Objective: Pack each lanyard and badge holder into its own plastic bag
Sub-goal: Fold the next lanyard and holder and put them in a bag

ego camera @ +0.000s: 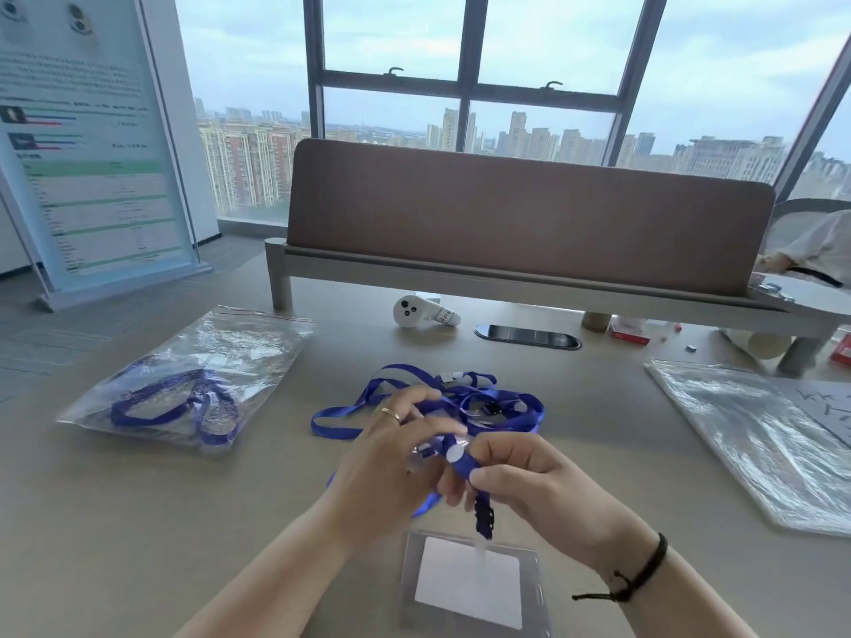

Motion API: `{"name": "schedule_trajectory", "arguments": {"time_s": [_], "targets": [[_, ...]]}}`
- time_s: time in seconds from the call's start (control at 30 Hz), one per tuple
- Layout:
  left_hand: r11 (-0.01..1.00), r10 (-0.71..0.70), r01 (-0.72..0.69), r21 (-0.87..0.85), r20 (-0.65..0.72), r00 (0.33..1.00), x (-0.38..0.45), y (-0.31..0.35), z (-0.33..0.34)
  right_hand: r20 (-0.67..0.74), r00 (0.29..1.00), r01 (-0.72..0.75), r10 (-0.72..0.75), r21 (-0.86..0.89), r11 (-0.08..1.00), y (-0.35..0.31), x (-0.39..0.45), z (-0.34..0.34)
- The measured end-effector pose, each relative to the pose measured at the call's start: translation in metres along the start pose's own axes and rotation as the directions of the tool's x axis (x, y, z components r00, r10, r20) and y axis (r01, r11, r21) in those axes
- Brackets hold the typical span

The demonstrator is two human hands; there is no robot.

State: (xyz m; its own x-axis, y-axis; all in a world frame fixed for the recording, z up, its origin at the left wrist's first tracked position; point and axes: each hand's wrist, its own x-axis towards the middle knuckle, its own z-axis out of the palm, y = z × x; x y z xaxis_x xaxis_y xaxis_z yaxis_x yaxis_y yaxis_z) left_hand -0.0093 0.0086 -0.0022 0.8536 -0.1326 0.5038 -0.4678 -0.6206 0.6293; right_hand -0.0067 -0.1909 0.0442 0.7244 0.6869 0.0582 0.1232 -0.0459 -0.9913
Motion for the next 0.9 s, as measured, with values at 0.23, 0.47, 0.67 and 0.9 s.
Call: {"name": "schedule_trajectory", "arguments": {"time_s": [0.23,0.47,0.67,0.9], "targets": [[0.924,-0.222,0.201,-0.325,-0.026,0.975,0.007,0.017,-0.009,-0.241,0.968,0.069,0.072,0.527,0.847,0.005,-0.012,-0.029],[0.431,-0.407,0.355,-0.83,0.172,0.897,0.013,0.018,-0.024,-0.571,0.772,0.055,0.277,0.496,0.867,0.022,-0.003,-0.042],[0.025,-0.466,0.235,-0.972,0.197,0.863,0.02,0.031,-0.033,-0.452,0.873,-0.174,0.186,0.069,0.982,0.024,-0.001,-0.016],[-0.009,-0.38,0.111,-0.994,0.106,0.919,0.037,0.072,-0.04,-0.174,0.977,-0.095,0.124,0.162,0.982,0.013,-0.006,0.016]]}}
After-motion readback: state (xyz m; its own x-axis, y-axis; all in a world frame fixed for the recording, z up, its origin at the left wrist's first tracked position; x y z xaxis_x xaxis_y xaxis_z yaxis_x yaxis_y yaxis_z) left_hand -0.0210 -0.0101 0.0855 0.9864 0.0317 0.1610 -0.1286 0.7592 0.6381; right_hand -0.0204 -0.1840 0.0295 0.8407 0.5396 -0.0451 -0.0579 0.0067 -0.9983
